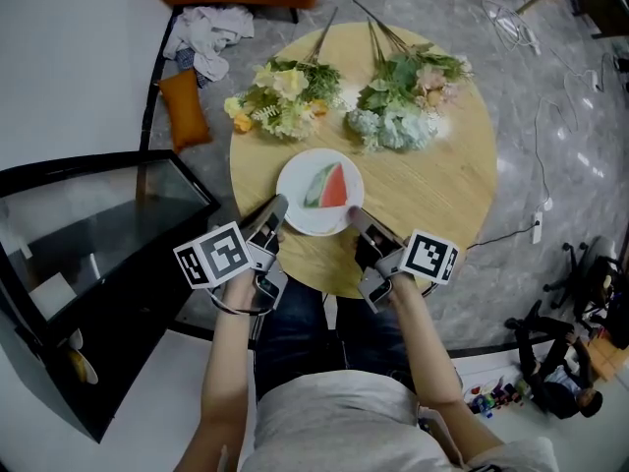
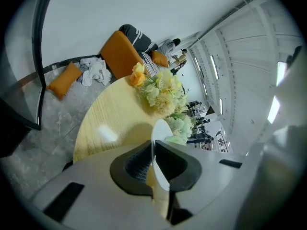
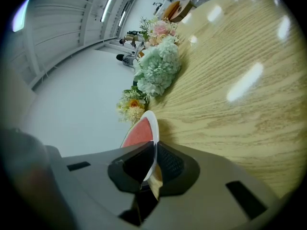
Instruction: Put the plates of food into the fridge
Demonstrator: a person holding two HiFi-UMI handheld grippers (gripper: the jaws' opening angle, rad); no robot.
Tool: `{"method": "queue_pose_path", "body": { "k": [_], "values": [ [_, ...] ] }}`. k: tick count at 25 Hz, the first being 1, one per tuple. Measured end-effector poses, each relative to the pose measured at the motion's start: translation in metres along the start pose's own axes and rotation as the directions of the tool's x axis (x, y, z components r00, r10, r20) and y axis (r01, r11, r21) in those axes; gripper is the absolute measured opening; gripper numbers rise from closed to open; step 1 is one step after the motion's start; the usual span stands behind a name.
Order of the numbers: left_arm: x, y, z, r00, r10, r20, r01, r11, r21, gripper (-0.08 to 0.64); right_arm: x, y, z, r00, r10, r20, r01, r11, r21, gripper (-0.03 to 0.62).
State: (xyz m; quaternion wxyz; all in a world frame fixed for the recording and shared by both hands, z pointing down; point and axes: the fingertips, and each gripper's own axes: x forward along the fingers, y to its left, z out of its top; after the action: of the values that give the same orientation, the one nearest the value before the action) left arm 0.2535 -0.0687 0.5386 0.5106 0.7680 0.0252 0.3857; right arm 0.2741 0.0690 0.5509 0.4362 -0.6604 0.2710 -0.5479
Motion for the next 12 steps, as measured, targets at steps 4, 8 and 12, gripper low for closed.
{"method": "queue_pose_path", "body": {
  "k": [4,8,12],
  "values": [
    [-0.012,-0.015,0.000,0.998,-0.022,0.062,0.023,1.000,-0.006,0.029,-0.009,0.017,0.003,0.997,0.080,-0.018,-0.081,0.996,-0.026,0.029],
    [-0.029,-0.025,-0.009,0.989,-0.024,0.147,0.030,0.999,-0.034,0.029,-0.021,0.035,0.000,0.988,0.135,-0.081,-0.141,0.987,-0.081,0.025],
    [-0.052,-0.038,-0.026,0.964,-0.030,0.265,0.052,0.996,-0.077,0.031,-0.037,0.051,-0.004,0.971,0.175,-0.163,-0.195,0.973,-0.121,0.021]
  ]
}}
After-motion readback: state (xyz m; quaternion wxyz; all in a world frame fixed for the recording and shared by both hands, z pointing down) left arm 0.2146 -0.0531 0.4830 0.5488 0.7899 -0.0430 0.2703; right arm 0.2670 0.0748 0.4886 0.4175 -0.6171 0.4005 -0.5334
